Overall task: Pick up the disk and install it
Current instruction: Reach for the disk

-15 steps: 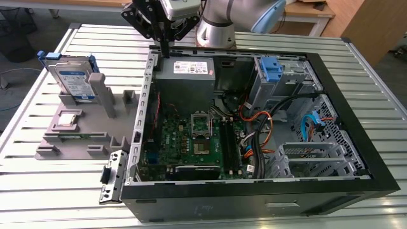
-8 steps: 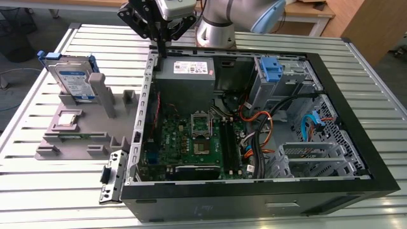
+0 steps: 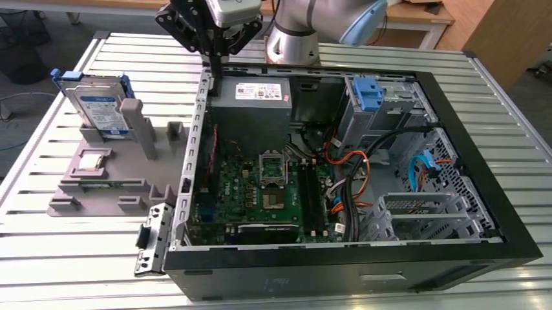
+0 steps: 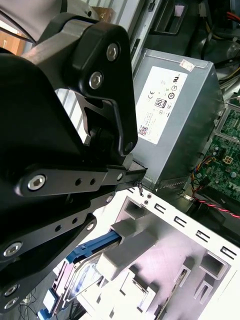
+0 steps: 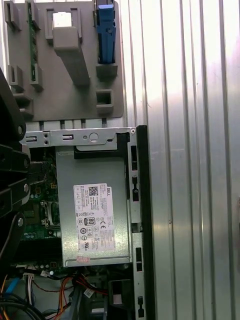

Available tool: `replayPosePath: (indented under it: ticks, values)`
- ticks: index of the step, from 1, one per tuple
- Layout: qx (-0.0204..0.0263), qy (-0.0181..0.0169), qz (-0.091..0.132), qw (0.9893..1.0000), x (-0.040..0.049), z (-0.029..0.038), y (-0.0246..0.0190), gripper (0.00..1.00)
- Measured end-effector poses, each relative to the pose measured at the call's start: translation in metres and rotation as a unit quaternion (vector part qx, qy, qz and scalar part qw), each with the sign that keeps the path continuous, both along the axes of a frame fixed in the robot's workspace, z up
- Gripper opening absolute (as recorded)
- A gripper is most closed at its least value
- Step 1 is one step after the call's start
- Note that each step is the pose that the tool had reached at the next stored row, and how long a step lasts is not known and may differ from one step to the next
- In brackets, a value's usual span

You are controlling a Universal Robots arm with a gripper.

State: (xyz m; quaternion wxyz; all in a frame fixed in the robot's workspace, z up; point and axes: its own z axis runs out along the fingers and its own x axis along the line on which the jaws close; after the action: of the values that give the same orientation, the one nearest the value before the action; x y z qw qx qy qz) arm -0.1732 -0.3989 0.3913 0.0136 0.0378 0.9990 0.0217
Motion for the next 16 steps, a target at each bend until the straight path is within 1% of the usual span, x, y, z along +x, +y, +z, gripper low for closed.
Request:
replayPosePath:
  ticks: [16]
  values:
    - [0.0,0.0,0.0,1.0,-0.0031,0.0,0.0,0.1]
